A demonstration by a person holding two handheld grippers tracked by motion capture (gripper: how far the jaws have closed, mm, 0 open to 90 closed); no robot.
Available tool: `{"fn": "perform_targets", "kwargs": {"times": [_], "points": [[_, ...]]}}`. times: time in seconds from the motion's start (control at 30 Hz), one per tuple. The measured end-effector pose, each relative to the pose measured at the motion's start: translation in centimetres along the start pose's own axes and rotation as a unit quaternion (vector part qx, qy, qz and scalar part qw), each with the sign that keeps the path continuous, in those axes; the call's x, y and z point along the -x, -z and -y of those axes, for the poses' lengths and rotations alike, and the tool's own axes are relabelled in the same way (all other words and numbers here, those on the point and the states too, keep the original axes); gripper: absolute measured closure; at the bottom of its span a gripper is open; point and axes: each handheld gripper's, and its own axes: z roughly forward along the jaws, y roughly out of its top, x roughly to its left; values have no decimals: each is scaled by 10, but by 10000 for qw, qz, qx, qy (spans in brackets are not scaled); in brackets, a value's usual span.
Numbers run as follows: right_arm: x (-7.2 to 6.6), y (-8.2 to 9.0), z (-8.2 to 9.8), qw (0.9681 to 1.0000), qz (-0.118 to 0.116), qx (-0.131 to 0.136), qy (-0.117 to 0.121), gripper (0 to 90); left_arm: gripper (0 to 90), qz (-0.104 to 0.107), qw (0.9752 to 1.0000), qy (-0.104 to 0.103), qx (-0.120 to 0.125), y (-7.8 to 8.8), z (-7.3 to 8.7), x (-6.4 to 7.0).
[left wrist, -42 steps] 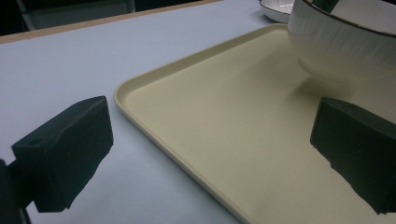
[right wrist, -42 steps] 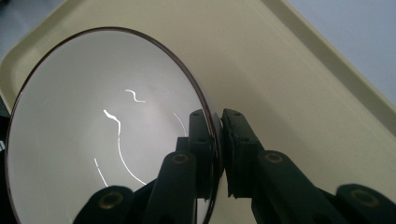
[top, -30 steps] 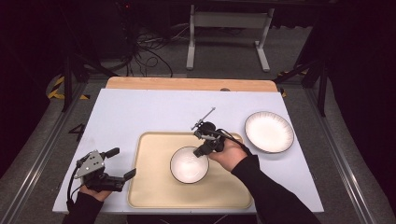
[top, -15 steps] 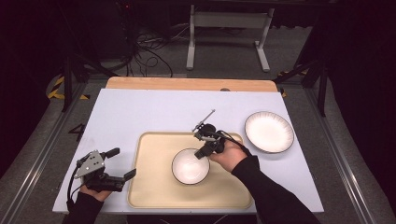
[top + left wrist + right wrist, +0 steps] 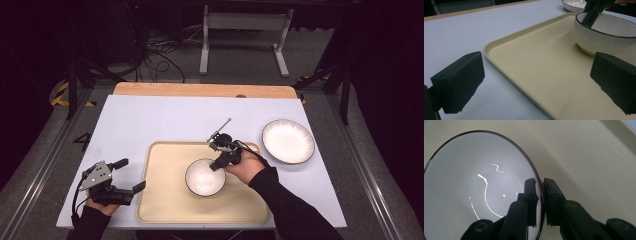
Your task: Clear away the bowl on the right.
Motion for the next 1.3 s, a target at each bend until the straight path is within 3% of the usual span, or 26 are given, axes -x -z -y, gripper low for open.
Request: {"fn": "perform_targets", "kwargs": {"times": [0.17, 0.2, 0.37, 0.6, 0.67, 0.77, 1.3], "points": [[-1, 1, 0, 9999, -102, 30, 84, 706, 1, -7, 10000, 12, 26, 0, 0, 0], [-2, 3, 0, 9997, -175, 130, 122, 635, 1, -12, 10000, 1, 32, 0, 0, -1], [-6, 14, 1, 9985, -248, 424, 256, 479, 1, -1, 10000, 9, 48, -1, 0, 0], [-14, 33, 1, 9942, 80, 810, 704, 239, 1, -7, 10000, -9, 47, 0, -1, -1], [-15, 38, 2, 9941, 169, 817, 695, 130, 1, -15, 10000, -10, 47, 0, -1, -1], [-18, 44, 4, 9937, 252, 889, 638, 48, 1, -17, 10000, -12, 40, 0, 0, 0], [-24, 70, 21, 9868, 156, 1373, 848, 0, 0, -4, 10000, -16, 55, 0, -1, -1]]}}
